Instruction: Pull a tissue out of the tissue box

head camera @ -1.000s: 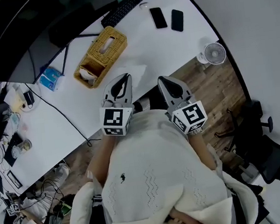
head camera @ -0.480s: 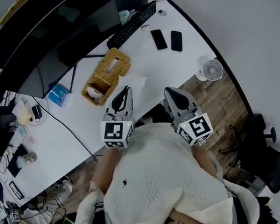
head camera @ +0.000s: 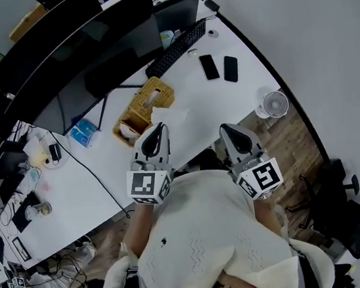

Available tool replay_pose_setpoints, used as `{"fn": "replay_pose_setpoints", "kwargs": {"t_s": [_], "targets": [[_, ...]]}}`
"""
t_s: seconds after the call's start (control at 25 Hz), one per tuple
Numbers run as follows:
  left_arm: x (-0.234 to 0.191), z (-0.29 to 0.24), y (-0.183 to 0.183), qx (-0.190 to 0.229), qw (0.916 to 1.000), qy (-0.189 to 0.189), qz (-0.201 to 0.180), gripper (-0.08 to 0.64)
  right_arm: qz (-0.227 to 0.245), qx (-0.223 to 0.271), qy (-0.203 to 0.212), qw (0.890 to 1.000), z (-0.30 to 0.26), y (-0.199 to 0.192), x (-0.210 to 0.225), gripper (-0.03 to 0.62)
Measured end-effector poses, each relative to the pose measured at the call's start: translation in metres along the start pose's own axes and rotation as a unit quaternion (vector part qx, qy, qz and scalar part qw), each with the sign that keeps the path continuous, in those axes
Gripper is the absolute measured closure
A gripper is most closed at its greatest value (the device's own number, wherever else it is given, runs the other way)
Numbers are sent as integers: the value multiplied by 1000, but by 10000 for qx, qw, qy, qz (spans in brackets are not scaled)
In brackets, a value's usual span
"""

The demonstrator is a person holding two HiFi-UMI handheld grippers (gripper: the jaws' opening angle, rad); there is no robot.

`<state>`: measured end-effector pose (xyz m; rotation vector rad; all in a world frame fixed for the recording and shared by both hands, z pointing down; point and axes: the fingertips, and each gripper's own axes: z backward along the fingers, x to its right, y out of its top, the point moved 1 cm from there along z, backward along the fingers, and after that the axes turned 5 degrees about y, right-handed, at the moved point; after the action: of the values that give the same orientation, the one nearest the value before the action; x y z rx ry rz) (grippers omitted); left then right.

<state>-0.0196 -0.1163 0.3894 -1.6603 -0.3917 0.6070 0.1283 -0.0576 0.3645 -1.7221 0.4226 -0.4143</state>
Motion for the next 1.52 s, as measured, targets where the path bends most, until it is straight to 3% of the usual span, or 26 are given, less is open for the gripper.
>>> {"fn": "replay_pose_setpoints", "kwargs": {"t_s": [0.28, 0.72, 1.52], "targets": [[-3, 7, 9, 92, 9999, 89, -78, 545, 124, 195, 97, 9997, 3, 22, -4, 591], [-1, 15, 10, 154, 9997, 150, -126, 545, 82, 341, 241, 9991, 1, 23, -14, 592], [16, 3, -1, 42, 10000, -34, -26, 546, 138, 36, 222, 9997, 13, 9, -6, 592]]}}
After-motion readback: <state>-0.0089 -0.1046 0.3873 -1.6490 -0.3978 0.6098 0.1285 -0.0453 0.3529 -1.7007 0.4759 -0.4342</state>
